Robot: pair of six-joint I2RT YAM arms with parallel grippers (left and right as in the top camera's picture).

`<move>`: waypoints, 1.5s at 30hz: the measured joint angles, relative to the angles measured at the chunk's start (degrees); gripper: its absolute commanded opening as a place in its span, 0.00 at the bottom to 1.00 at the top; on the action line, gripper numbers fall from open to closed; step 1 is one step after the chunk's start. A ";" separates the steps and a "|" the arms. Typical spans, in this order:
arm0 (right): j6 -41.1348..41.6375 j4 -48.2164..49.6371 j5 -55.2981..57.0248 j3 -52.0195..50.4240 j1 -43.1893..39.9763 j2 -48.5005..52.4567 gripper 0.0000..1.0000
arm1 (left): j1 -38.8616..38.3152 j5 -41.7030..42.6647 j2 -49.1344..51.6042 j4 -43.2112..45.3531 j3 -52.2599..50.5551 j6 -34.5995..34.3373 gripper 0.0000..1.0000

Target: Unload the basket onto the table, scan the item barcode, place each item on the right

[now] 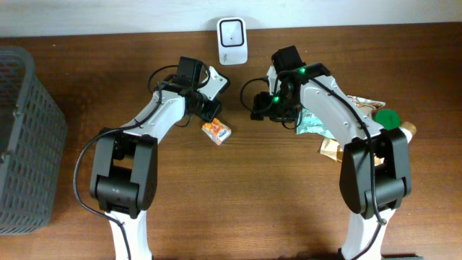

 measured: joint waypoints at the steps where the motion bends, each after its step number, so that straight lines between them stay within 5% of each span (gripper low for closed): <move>1: 0.00 -0.02 -0.07 0.00 0.00 0.00 0.64 | 0.00 0.09 0.00 -0.72 0.00 0.61 0.12; 9: 3.17 -3.52 -2.49 -0.17 3.54 0.00 0.62 | 0.00 -7.23 -0.07 -17.77 0.74 -4.87 0.00; 15: 10.16 8.66 -7.19 -8.35 9.38 0.42 0.35 | 1.22 -8.09 -0.09 -24.26 0.85 -22.51 0.00; 20: 17.94 21.55 -11.93 -14.80 10.21 0.87 0.41 | 1.31 -7.72 -0.07 -26.18 0.83 -25.18 0.00; 28: 25.38 27.82 -14.23 -16.74 13.68 0.92 0.43 | 1.31 -7.17 -0.07 -25.92 0.83 -25.81 0.00; 32: 27.15 28.13 -14.19 -16.85 14.29 1.99 0.20 | 1.31 -7.21 -0.07 -25.68 0.83 -25.81 0.00; 35: 27.08 28.26 -14.40 -16.92 14.27 3.37 0.16 | 1.53 -7.21 -0.07 -25.73 0.83 -25.83 0.05; 43: 26.53 42.53 -16.06 -17.35 11.47 3.85 0.22 | 1.27 -6.82 -0.07 -32.65 0.72 -26.03 0.05; 45: 27.61 47.21 -16.39 -17.38 11.37 3.85 0.30 | 0.39 -5.79 -0.07 -34.10 0.68 -26.03 0.05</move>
